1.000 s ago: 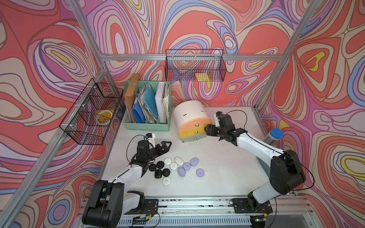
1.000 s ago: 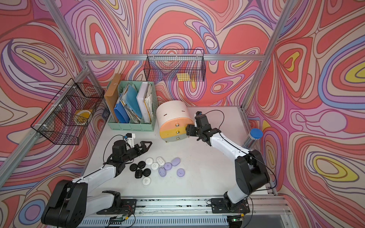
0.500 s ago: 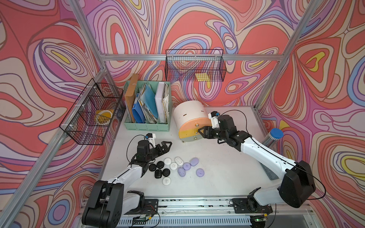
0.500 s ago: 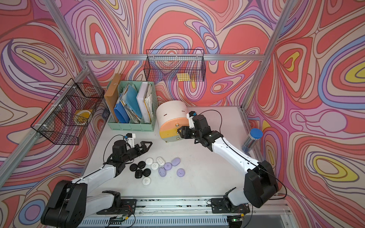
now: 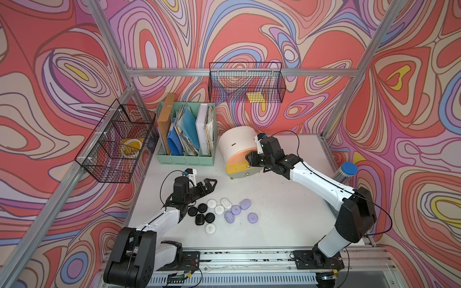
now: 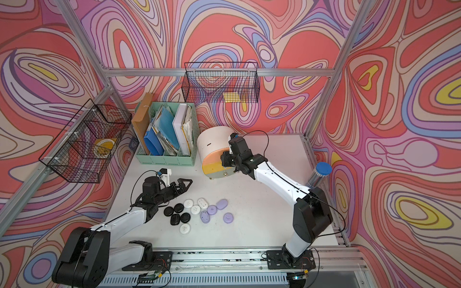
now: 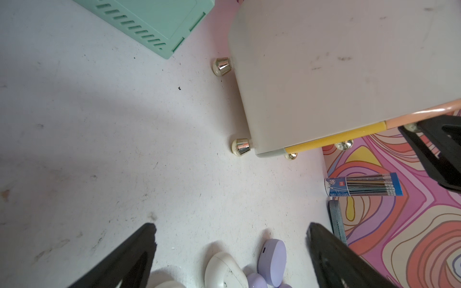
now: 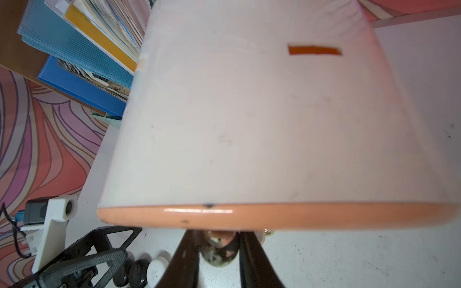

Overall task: Put the bluetooth earphones in the drawer according to color
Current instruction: Open the drawer in the storage box.

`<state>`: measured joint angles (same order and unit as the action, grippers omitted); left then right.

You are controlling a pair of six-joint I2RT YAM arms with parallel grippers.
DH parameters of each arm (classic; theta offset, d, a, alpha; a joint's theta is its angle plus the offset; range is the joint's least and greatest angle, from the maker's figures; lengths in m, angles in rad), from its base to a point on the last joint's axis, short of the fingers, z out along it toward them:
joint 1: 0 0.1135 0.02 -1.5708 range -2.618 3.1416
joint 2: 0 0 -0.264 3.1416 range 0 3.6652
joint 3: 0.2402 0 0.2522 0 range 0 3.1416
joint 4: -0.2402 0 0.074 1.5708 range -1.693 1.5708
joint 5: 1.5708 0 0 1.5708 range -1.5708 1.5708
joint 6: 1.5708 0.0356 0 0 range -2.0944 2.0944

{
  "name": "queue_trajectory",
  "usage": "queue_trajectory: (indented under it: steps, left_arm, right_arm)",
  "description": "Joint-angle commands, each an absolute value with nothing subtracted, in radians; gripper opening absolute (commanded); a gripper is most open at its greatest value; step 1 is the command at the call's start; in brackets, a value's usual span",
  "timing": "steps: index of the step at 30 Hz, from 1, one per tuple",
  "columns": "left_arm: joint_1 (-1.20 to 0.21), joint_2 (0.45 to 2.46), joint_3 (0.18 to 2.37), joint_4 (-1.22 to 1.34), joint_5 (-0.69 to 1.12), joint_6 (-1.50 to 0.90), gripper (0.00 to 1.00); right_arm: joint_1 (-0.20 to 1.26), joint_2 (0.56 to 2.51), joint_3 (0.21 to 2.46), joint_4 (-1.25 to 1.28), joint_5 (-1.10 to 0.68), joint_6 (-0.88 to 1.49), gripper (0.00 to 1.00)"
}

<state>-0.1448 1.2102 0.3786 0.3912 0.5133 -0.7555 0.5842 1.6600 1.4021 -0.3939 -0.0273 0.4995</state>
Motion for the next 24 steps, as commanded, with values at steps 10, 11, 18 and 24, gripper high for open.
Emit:
queue_trajectory:
  steps: [10,11,18,24]
  left_arm:
    - [-0.151,1.212,0.402,0.377,0.511,-0.738,0.99]
    - [-0.150,1.211,0.402,0.377,0.511,-0.738,0.99]
    - [-0.150,1.204,0.400,0.373,0.506,-0.738,0.99]
    - [-0.152,1.192,0.399,0.362,0.496,-0.732,0.99]
  right_arm:
    - [0.588,1.717,1.481,-0.461,0.064,0.508,0.11]
    - [0.589,1.713,1.476,-0.463,0.066,0.509,0.08]
    - [0.597,1.627,1.378,-0.460,0.040,0.513,0.05]
    - [0.602,1.514,1.260,-0.457,0.015,0.538,0.05]
